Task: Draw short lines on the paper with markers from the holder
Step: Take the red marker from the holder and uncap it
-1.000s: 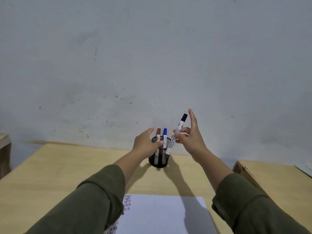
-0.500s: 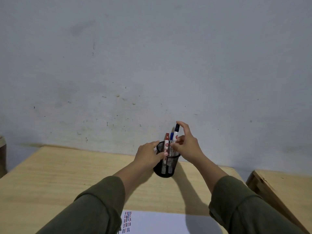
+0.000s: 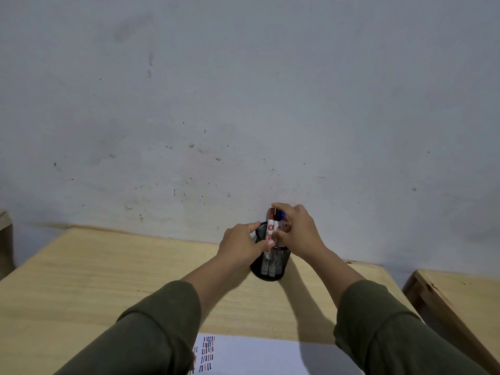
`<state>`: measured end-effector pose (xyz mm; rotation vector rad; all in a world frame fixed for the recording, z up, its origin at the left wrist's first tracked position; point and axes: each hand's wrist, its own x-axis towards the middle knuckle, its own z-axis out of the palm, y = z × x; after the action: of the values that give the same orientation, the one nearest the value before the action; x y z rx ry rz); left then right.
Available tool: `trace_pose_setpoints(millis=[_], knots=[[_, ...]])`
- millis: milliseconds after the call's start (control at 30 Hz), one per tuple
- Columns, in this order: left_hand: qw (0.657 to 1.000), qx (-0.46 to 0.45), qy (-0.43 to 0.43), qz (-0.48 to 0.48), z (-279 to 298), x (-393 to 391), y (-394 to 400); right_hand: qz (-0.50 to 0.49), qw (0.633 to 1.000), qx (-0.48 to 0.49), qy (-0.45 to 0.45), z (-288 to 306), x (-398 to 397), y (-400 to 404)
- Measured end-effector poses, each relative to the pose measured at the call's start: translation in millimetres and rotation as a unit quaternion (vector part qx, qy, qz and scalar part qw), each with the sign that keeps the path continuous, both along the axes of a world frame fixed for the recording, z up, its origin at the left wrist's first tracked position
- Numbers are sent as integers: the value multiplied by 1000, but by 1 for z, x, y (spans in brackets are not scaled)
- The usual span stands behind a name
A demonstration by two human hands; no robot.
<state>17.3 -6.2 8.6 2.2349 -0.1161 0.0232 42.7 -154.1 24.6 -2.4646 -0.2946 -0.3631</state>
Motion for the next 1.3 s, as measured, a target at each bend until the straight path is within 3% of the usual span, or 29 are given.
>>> trace_pose_setpoints(millis=[267,867,967,1133,1300], knots=[[1000,-2,0,4,1,0,0,-6,1000,-10,8,2,3,1],[1000,0,1,28,3,-6,-5,16,984,175,26,4,-18,-5],[999,4,-16,39,6,-11,-4,2,967,256,-4,17,-24,-4],[989,-96,-98,55,34,-26,3,5,901,425,-85,57,-38,-5],[960,-262,-99,29,69,-50,6,80,865,496,2,74,-70,5]])
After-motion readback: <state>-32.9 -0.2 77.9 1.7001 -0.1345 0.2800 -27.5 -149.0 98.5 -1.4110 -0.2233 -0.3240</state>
